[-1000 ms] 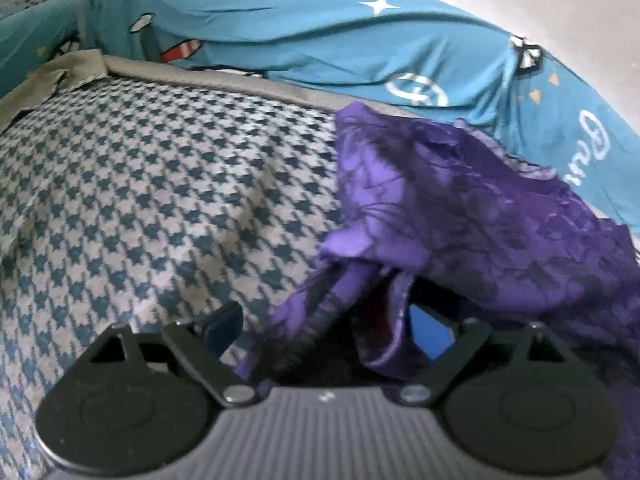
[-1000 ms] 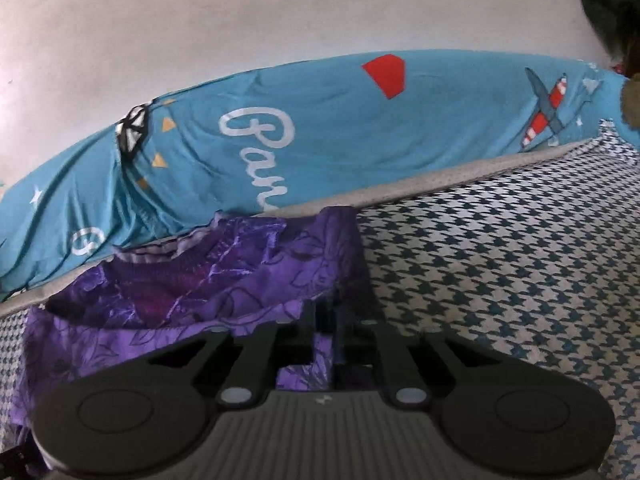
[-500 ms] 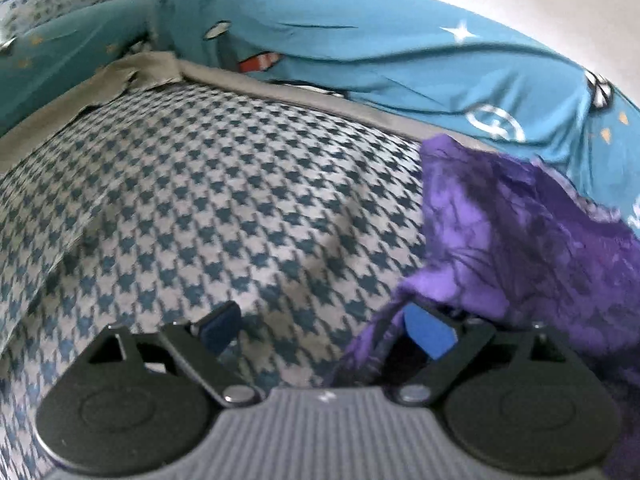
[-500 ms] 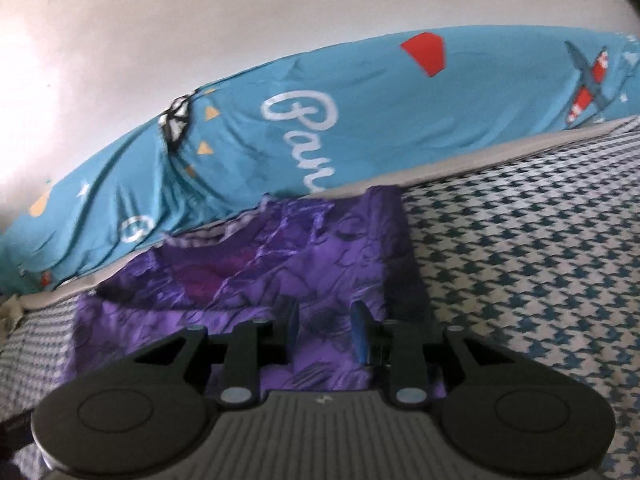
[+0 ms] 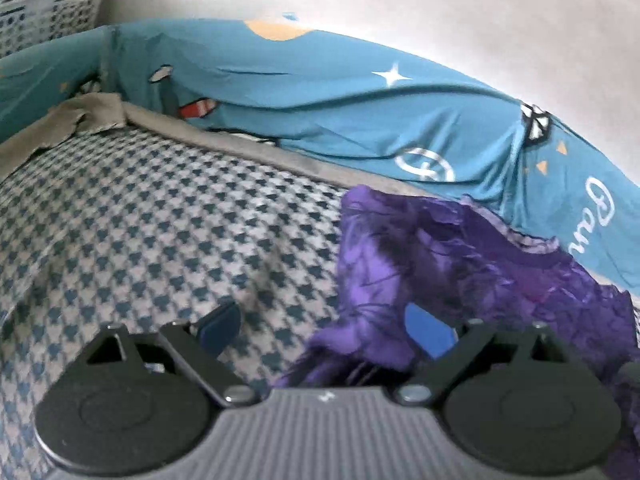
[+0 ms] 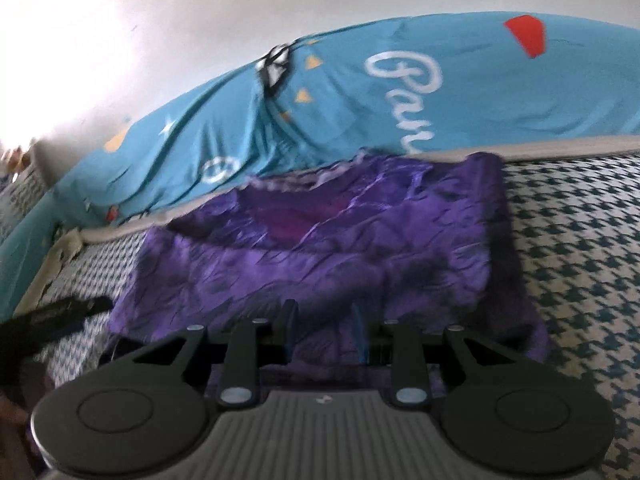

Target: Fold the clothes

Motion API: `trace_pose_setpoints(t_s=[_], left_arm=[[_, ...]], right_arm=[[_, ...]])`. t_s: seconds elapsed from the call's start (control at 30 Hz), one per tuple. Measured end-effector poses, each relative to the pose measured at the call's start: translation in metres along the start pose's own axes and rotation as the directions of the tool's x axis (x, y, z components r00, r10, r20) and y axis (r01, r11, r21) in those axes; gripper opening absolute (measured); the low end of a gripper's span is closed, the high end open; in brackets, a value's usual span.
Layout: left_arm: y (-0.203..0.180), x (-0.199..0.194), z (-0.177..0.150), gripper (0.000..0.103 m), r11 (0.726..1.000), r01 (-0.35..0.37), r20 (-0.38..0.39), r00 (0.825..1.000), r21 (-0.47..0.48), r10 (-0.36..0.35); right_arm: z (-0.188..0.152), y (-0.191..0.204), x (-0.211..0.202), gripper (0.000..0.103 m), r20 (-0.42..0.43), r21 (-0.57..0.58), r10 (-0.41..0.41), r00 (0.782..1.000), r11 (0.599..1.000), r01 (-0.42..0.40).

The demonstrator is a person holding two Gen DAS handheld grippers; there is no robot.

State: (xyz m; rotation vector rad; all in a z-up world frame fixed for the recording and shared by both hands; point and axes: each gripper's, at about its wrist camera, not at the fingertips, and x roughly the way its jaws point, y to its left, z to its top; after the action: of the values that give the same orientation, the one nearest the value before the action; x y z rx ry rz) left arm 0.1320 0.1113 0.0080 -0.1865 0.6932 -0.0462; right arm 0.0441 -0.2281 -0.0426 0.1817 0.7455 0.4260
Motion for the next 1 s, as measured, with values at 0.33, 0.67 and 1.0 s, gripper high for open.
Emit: trace_pose_setpoints(t_s=[0.33,0.67,1.0], left_arm=[[-0.029,0.027,-0.004,0.093,0.995,0.006,-0.026,1.0,0.104,-0.003],[-0.018,0.05,-0.009,0.101,0.993,-0.076,-0.091,0.992,0.091,0.084],[-0.013,0.035,-0.004,0.101,0.997,-0.051,-0.065,0.996,0.05,0.054]], right_arm=[[-0.016,0.004,0.014,0.029,-0.104,-0.107,-0.006,0.995,0.994,-0.006],[-0.027,0.007,0.019,0.03,-0.179,-0.181,-0.01,0.984,0.983,-0.023],[-0.016,0.004,0.001,0.03,-0.118,-0.157,0.037,0.992,0.986,-0.055]])
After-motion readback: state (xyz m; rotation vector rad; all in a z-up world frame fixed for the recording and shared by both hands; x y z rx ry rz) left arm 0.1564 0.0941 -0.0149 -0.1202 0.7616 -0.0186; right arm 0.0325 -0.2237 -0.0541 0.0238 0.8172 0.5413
